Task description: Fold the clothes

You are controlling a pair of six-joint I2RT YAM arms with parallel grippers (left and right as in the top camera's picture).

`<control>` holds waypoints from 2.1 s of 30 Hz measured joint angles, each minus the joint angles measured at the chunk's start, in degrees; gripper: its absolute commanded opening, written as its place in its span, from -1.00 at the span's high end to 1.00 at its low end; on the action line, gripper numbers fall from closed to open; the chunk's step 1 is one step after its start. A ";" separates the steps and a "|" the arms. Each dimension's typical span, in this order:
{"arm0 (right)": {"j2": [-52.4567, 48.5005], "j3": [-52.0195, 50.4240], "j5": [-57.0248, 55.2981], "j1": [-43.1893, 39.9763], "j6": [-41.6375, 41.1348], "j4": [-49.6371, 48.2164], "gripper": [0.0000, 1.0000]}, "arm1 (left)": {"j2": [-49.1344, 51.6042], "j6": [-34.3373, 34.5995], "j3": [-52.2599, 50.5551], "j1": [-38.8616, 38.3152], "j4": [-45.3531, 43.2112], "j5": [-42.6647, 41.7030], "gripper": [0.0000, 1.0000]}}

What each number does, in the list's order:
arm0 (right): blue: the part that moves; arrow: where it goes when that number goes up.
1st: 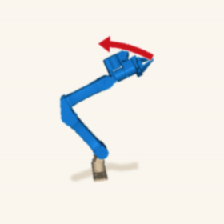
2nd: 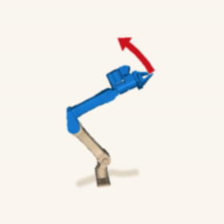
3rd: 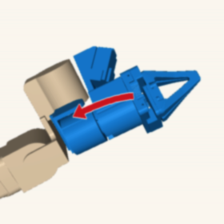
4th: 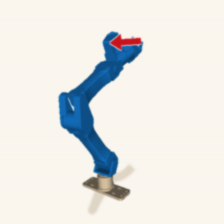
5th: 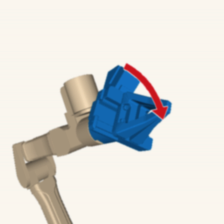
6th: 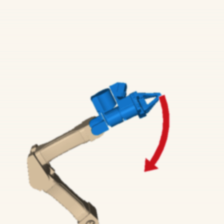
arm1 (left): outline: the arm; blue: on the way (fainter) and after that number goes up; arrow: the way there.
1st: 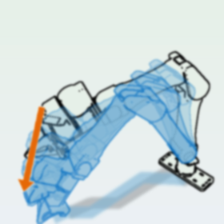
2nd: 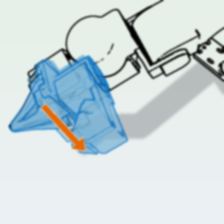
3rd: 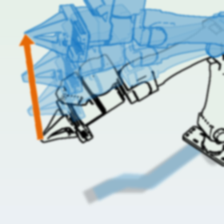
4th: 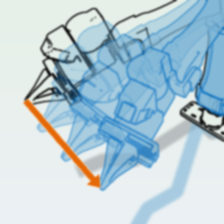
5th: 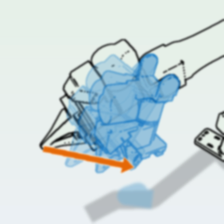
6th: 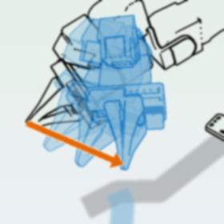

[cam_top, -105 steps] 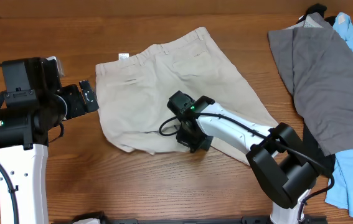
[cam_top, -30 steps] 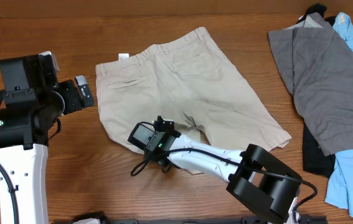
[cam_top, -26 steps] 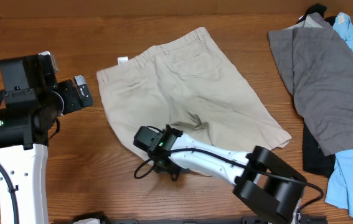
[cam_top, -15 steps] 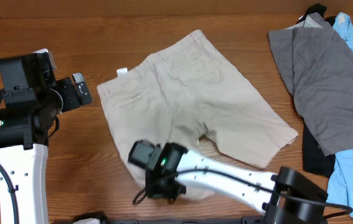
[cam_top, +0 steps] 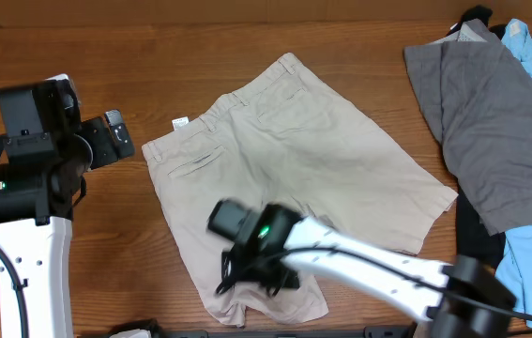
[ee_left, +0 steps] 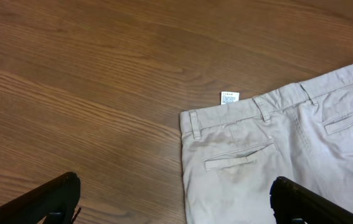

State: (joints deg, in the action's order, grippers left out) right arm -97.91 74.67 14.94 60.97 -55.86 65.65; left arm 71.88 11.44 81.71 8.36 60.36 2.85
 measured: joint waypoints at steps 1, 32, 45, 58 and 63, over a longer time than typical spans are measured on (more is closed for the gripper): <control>1.51 0.00 -2.05 -2.27 0.11 0.31 -1.00 | 0.42 0.00 0.00 0.00 0.00 0.00 -1.00; 4.42 0.00 -15.19 -26.49 15.43 -1.92 -1.00 | 43.54 -8.46 0.02 -4.92 -10.49 -10.82 -0.86; 4.42 0.00 -15.19 -26.49 15.43 -1.84 -1.00 | 46.66 -8.04 0.96 -4.57 -13.33 -7.78 0.33; 4.42 0.00 -15.15 -26.49 15.43 -1.86 -0.99 | 48.28 -5.16 1.01 -2.08 -29.09 -3.45 0.92; 4.42 0.00 -15.21 -26.47 15.43 -1.92 -0.99 | 48.37 -3.02 1.01 4.07 -28.87 -2.45 0.63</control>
State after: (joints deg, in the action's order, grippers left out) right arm -93.49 74.67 -0.27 34.50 -40.42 63.72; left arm 120.25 8.43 82.72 12.43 31.48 0.40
